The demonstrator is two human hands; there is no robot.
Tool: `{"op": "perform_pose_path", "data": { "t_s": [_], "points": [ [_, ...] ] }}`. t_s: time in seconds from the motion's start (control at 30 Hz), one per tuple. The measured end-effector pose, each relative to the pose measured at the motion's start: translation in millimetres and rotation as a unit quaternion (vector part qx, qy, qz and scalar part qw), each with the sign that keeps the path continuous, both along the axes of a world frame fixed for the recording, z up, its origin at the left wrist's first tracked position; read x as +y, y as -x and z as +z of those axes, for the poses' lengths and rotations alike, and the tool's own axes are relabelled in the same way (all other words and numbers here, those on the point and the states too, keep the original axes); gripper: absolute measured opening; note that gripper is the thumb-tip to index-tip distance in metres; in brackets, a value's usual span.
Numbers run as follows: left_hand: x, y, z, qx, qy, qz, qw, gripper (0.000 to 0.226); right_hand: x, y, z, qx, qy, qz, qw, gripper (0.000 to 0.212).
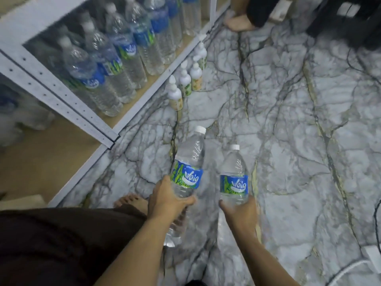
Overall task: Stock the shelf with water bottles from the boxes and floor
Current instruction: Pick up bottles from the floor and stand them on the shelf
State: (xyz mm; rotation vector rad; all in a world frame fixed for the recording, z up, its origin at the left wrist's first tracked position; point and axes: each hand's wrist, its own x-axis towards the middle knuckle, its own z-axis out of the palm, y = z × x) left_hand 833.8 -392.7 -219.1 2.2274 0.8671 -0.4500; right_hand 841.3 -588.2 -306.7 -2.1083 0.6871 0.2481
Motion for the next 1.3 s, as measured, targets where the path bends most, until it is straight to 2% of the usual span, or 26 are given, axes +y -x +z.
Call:
{"op": "perform_pose_path", "data": {
  "t_s": [0.1,0.2,0.37,0.47,0.53,0.7,0.87,1.0,1.13,1.3],
  "points": [
    [20.3,-1.8,34.2,-0.082,-0.019,0.038,0.996,0.073,40.8,-9.9,43.9,-0.065,-0.049,0.017,0.997,0.052],
    [37.4,-2.2,73.1,-0.181,-0.009,0.102,0.978,0.065,80.0,-21.9,97.4,-0.131,-0.104,0.052,0.984,0.054],
    [71.6,15.2,134.8,-0.351,-0.001,0.213,0.912,0.066,142.5,-33.0,178.9,-0.236,-0.163,0.141,0.948,0.058],
    [100.2,37.2,182.7,-0.429,-0.043,0.237,0.871,0.061,185.0,-29.4,230.0,-0.282,-0.194,0.191,0.920,0.072],
    [123.3,58.1,215.6,-0.464,-0.090,0.250,0.845,0.065,213.7,-23.0,266.6,-0.314,-0.225,0.230,0.893,0.074],
    [183.9,129.0,288.4,-0.518,-0.166,0.284,0.790,0.076,290.2,16.9,349.9,-0.368,-0.292,0.333,0.817,0.073],
    [229.8,217.0,343.1,-0.539,-0.237,0.320,0.742,0.065,363.9,89.2,408.1,-0.369,-0.352,0.430,0.745,0.073],
    [263.7,293.1,366.6,-0.528,-0.302,0.366,0.704,0.060,416.5,157.6,433.3,-0.357,-0.382,0.487,0.700,0.072],
    [297.7,364.5,372.7,-0.511,-0.328,0.419,0.675,0.082,460.7,224.7,443.7,-0.348,-0.399,0.540,0.654,0.075],
    [334.1,436.9,372.4,-0.514,-0.333,0.473,0.633,0.068,517.6,294.8,449.6,-0.352,-0.404,0.585,0.609,0.078]
  ]
}}
